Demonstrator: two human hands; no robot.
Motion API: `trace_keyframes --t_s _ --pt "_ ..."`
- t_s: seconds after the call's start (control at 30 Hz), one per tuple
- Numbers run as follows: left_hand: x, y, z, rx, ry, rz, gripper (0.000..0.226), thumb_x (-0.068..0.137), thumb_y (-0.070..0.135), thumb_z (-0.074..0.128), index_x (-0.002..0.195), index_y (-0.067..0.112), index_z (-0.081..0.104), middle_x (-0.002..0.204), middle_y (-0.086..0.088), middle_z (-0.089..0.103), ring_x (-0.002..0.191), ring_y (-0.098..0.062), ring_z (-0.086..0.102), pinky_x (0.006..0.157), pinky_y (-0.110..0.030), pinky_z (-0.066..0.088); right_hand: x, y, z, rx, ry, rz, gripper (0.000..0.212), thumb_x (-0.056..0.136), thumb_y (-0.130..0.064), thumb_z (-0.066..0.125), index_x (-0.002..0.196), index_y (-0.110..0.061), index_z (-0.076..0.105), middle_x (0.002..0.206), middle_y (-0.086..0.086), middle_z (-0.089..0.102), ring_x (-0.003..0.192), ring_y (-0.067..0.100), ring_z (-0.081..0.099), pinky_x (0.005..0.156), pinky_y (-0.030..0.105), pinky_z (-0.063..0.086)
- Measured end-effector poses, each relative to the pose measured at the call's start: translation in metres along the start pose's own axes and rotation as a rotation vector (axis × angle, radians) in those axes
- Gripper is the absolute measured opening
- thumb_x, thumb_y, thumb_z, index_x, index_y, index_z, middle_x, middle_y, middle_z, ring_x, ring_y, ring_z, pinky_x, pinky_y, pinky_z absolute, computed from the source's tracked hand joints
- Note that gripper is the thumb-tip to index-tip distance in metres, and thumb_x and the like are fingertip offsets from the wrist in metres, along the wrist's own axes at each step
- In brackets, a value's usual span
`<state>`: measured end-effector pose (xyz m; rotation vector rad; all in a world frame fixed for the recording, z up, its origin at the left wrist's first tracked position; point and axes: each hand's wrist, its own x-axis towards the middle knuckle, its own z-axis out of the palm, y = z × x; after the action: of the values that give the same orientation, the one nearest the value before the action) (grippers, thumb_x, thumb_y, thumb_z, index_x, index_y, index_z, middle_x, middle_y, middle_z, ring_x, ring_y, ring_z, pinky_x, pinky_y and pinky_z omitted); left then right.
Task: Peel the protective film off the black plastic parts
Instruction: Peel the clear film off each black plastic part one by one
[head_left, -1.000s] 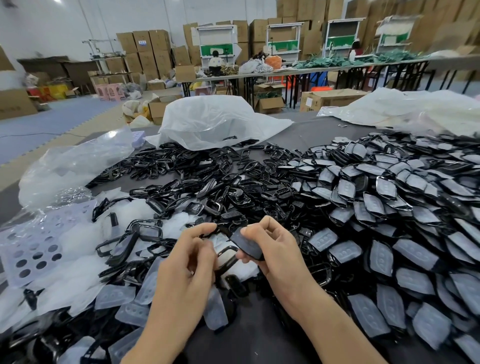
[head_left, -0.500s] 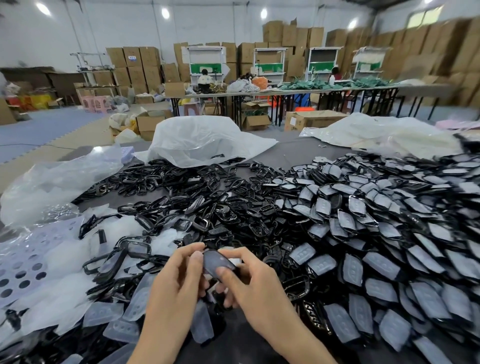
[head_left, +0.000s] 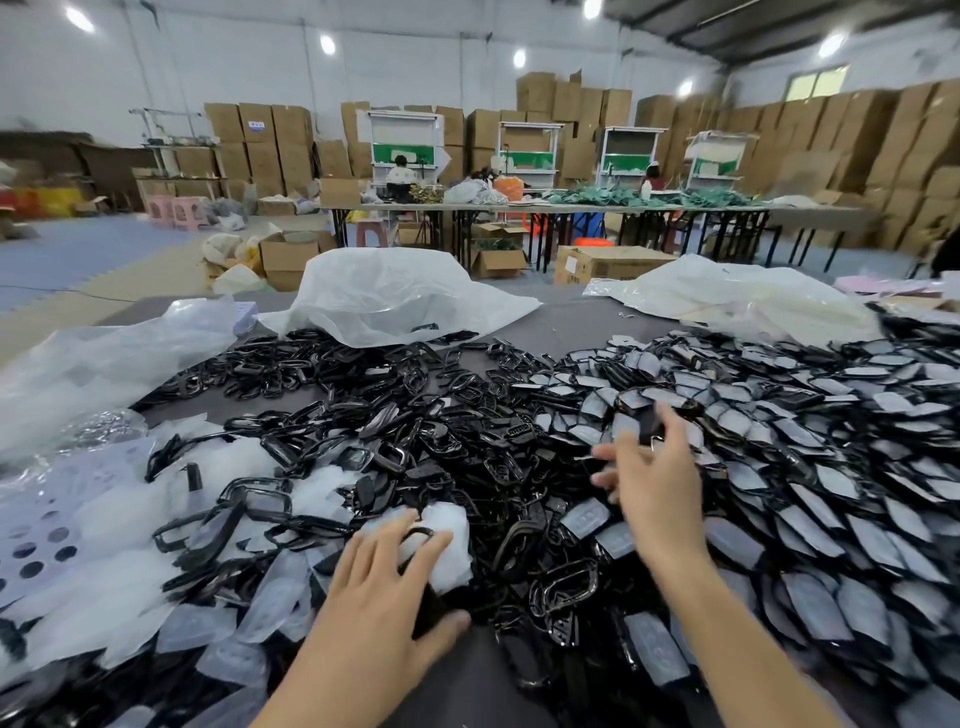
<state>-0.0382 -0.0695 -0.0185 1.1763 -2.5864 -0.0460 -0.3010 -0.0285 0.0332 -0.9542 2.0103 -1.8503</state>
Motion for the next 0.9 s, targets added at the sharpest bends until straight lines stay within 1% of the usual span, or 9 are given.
trace_keyframes --t_s 0.07,0.13,0.23,0.3,0.4,0.53,0.73,0.83,0.9 --pt "0.003 -0.007 0.0 0.021 0.087 -0.038 0.062 0.071 0.053 0.079 0.126 0.028 0.064 0.127 -0.003 0.062 0.109 -0.027 0.066 0.086 -0.042 0.056 -0.026 0.005 0.021 -0.068 -0.122 -0.092 0.048 0.102 -0.024 0.052 0.144 -0.04 0.036 0.09 -0.019 0.073 0.063 0.008 0.069 0.045 0.02 0.047" --pt "0.004 -0.012 0.0 0.002 0.188 -0.041 0.058 0.065 0.04 0.088 0.118 0.025 0.068 0.109 0.002 0.067 0.09 -0.023 0.07 0.066 -0.035 0.058 -0.048 0.007 0.046 -0.164 -0.271 -0.202 0.047 0.1 -0.027 0.053 0.142 -0.043 0.04 0.1 -0.02 0.07 0.076 0.003 0.065 0.06 0.015 0.049" --pt "0.006 -0.016 0.0 -0.09 0.248 -0.086 0.041 0.074 0.027 0.084 0.112 0.022 0.069 0.098 0.006 0.07 0.079 -0.02 0.07 0.055 -0.029 0.053 -0.071 0.011 0.076 -0.349 -0.495 -0.373 0.052 0.1 -0.034 0.053 0.149 -0.037 0.037 0.139 -0.018 0.052 0.125 0.0 0.048 0.106 0.019 0.036" --pt "0.008 -0.021 -0.003 -0.216 0.29 -0.154 0.025 0.086 0.025 0.075 0.11 0.022 0.068 0.096 0.009 0.071 0.082 -0.017 0.07 0.058 -0.019 0.046 -0.079 0.016 0.086 -0.493 -0.575 -0.477 0.053 0.101 -0.04 0.048 0.151 -0.035 0.035 0.147 -0.016 0.047 0.135 0.006 0.041 0.114 0.028 0.029" --pt "0.011 -0.03 -0.003 -0.429 0.335 -0.263 0.022 0.095 0.031 0.062 0.116 0.026 0.064 0.089 0.019 0.066 0.085 -0.007 0.065 0.068 -0.013 0.038 -0.081 0.022 0.092 -0.578 -0.592 -0.545 0.047 0.101 -0.043 0.045 0.147 -0.039 0.038 0.136 -0.02 0.052 0.128 0.004 0.04 0.11 0.024 0.026" --pt "0.009 -0.03 -0.007 -0.596 0.368 -0.277 0.018 0.094 0.047 0.047 0.11 0.049 0.052 0.08 0.028 0.067 0.076 0.005 0.062 0.066 -0.01 0.042 -0.079 0.025 0.094 -0.401 -0.531 -0.469 0.031 0.094 -0.046 0.056 0.123 -0.047 0.045 0.103 -0.026 0.057 0.107 -0.005 0.042 0.099 0.024 0.036" --pt "0.009 -0.025 -0.01 -0.813 0.348 -0.263 0.021 0.089 0.052 0.049 0.108 0.058 0.054 0.086 0.02 0.069 0.07 -0.005 0.066 0.059 -0.022 0.052 -0.086 0.02 0.097 -0.137 -0.683 -0.32 0.076 0.08 -0.064 0.066 0.142 -0.064 0.023 0.123 -0.041 0.045 0.119 -0.012 0.044 0.097 0.006 0.036" --pt "0.01 -0.019 -0.012 -0.906 0.345 -0.236 0.025 0.094 0.035 0.056 0.109 0.054 0.059 0.089 0.015 0.071 0.07 -0.001 0.066 0.06 -0.012 0.048 -0.087 0.016 0.097 -0.095 -0.67 -0.315 0.055 0.083 -0.05 0.073 0.129 -0.058 0.043 0.117 -0.025 0.059 0.105 -0.002 0.059 0.086 0.016 0.048" --pt "0.009 -0.018 -0.013 -0.939 0.332 -0.228 0.027 0.089 0.041 0.056 0.112 0.055 0.058 0.092 0.011 0.07 0.07 -0.006 0.065 0.062 -0.015 0.05 -0.085 0.015 0.095 -0.011 -0.65 -0.253 0.039 0.087 -0.049 0.072 0.121 -0.053 0.052 0.107 -0.021 0.066 0.095 0.0 0.064 0.077 0.015 0.049"
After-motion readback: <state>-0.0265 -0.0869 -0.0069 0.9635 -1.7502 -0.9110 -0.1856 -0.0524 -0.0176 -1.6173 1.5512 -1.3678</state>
